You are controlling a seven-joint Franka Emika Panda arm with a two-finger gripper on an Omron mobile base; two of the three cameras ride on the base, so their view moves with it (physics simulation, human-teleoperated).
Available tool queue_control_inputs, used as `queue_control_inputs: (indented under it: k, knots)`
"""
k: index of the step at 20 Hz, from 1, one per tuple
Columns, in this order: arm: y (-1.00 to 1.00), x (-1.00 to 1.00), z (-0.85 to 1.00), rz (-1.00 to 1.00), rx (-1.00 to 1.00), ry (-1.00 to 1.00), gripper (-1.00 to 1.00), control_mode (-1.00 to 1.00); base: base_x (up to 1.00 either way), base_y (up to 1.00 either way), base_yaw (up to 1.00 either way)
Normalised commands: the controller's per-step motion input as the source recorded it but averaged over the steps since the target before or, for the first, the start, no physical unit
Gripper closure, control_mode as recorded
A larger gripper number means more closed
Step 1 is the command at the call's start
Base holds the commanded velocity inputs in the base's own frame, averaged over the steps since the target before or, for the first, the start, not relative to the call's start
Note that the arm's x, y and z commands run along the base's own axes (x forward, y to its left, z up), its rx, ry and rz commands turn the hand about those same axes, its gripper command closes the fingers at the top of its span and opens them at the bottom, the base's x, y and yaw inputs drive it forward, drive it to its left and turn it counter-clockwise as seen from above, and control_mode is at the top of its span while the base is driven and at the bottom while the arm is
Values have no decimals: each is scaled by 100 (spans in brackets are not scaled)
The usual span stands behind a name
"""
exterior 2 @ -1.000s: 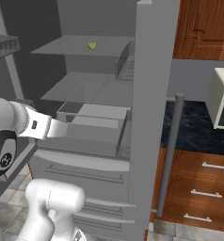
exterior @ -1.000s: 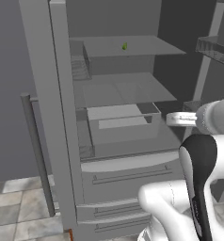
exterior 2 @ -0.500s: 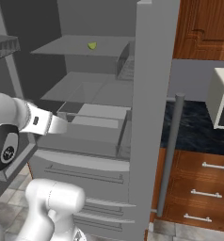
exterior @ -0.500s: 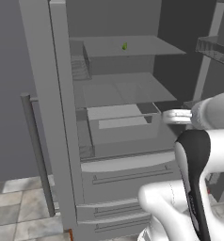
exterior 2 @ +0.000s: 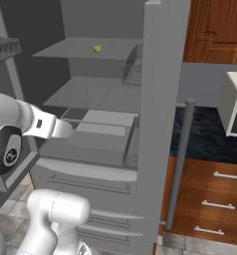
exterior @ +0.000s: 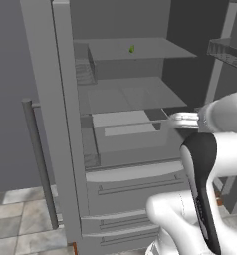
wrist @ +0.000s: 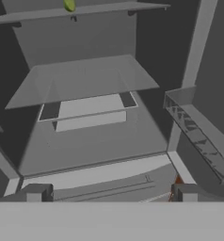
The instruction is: There is a bowl on the dining counter. Grab a lemon wedge from the fridge and place it in the bowl. Then get the liquor bottle and glass cup from the cabinet and place them next to the bowl.
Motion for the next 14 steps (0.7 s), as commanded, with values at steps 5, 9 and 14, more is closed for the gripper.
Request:
queue_control_inputs:
  k: [5, 9, 14]
  knots:
    - [-22, -39, 0, 0, 4, -8, -100, -100, 0, 0, 0]
    - [3, -22, 0, 0, 0, -3, -100, -100, 0, 0, 0]
    - [0, 0, 0, 0, 0, 0, -100, 100, 22, 29, 1]
